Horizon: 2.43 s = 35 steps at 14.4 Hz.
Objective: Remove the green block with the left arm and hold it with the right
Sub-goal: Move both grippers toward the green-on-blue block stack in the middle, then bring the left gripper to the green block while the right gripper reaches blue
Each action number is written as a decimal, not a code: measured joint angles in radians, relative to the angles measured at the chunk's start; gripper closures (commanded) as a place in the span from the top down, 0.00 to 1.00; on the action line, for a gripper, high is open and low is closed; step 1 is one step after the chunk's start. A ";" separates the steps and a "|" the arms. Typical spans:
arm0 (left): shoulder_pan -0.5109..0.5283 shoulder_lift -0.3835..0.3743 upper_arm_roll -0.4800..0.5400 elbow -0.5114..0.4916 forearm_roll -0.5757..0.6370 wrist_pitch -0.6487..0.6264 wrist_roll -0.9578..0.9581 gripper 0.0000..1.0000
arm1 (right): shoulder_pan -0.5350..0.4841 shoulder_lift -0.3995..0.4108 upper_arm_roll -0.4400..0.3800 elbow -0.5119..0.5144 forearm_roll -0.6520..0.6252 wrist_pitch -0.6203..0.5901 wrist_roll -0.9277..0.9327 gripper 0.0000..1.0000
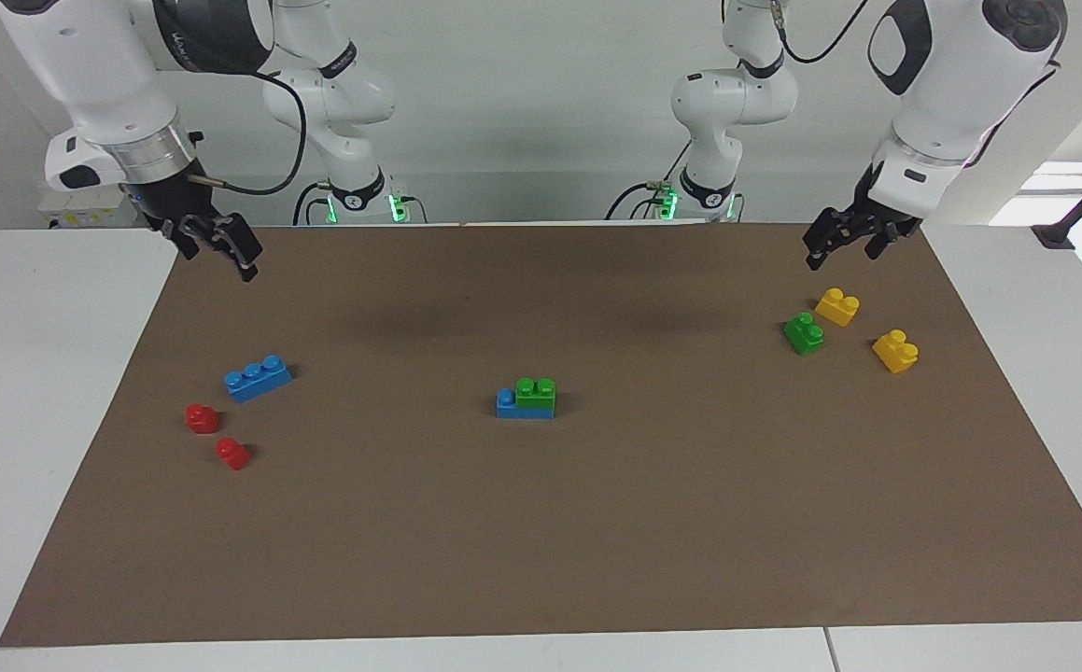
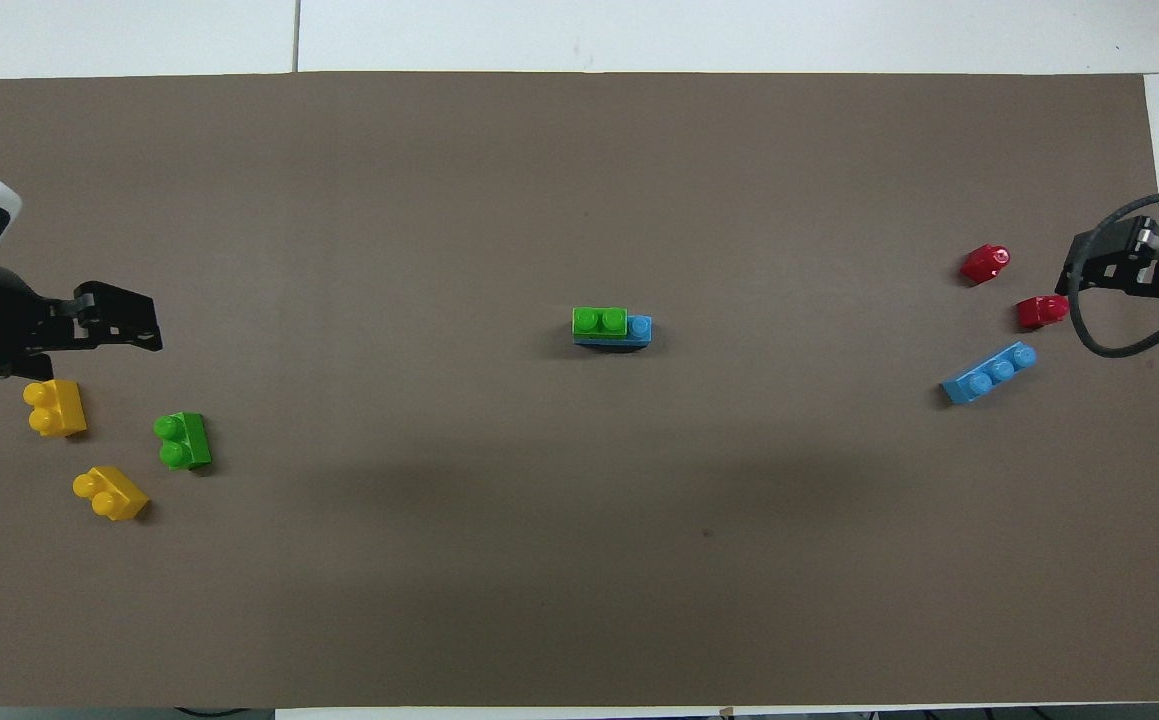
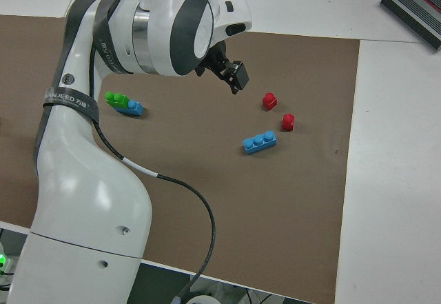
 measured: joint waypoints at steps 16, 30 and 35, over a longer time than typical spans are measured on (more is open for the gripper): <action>-0.376 -0.021 -0.010 -0.141 -0.051 0.269 -1.441 1.00 | 0.088 0.039 0.010 -0.127 0.447 0.179 0.875 1.00; -0.522 0.279 -0.009 -0.032 -0.063 0.495 -1.787 1.00 | 0.183 0.213 0.011 -0.131 0.515 0.274 0.915 0.98; -0.560 0.357 -0.007 0.026 -0.054 0.479 -1.820 1.00 | 0.245 0.276 0.013 -0.131 0.515 0.417 0.961 0.97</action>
